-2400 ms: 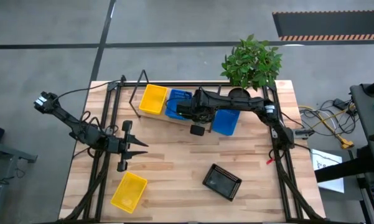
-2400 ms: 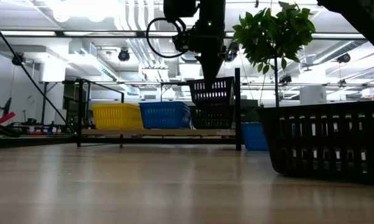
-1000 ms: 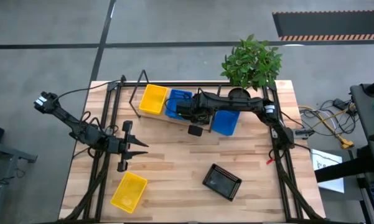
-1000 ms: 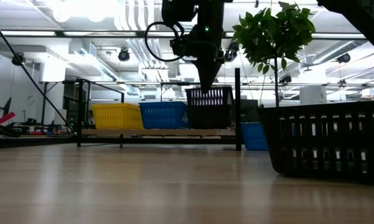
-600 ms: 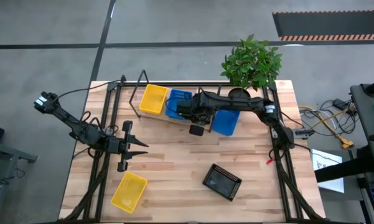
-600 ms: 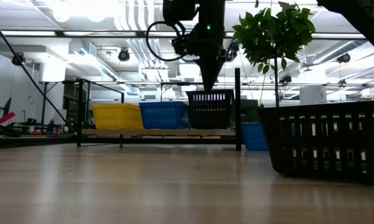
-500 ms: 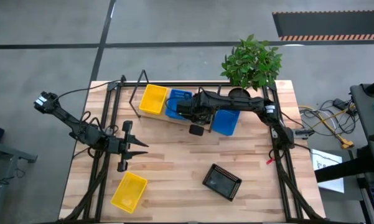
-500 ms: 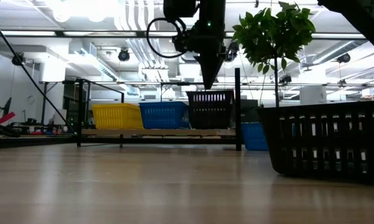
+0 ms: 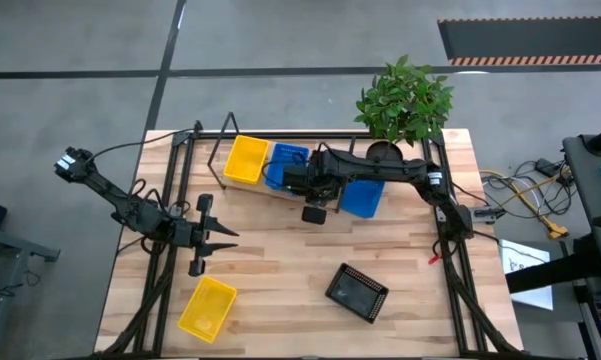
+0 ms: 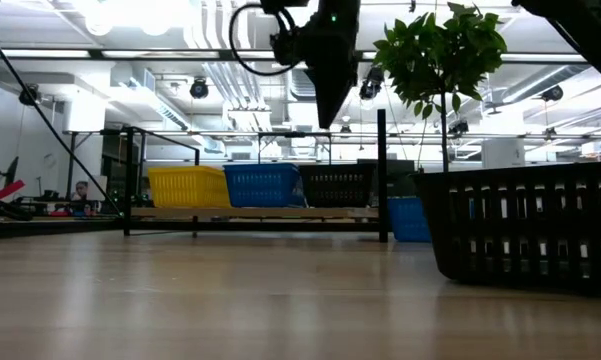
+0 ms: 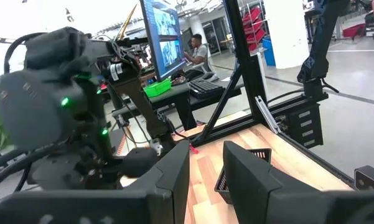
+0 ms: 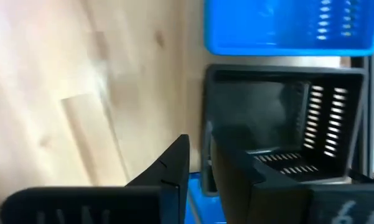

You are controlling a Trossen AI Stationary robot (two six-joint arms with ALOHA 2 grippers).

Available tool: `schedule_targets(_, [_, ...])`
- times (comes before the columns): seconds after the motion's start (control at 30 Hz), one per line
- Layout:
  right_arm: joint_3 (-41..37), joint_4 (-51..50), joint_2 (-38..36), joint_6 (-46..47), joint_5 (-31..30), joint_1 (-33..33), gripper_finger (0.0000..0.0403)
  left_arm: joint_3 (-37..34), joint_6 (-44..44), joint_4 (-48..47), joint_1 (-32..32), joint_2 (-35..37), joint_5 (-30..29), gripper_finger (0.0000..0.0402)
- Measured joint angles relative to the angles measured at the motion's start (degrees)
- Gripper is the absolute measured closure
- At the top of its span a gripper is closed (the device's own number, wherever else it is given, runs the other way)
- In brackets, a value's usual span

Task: Stack baskets on shelf by color
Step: Stack the blue basket on top of the other blue baskets on the shelf

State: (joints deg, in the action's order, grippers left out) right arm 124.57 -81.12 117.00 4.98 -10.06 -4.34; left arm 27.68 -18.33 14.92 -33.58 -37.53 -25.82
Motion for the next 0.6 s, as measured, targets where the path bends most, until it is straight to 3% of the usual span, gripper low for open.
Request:
schedule_targets(0.33, [0.52,-0.20,-2.53,-0.48,0.02,8.65,0.0389,0.00,-0.06,2.14,0.00,-2.18,0.00,0.0320])
schedule_targets(0.6, [-0.26,0.52,-4.91,1.48,-0.44,16.41,0.0394,0.00,0.02,2.82,0.02,-2.20,0.00,0.0320])
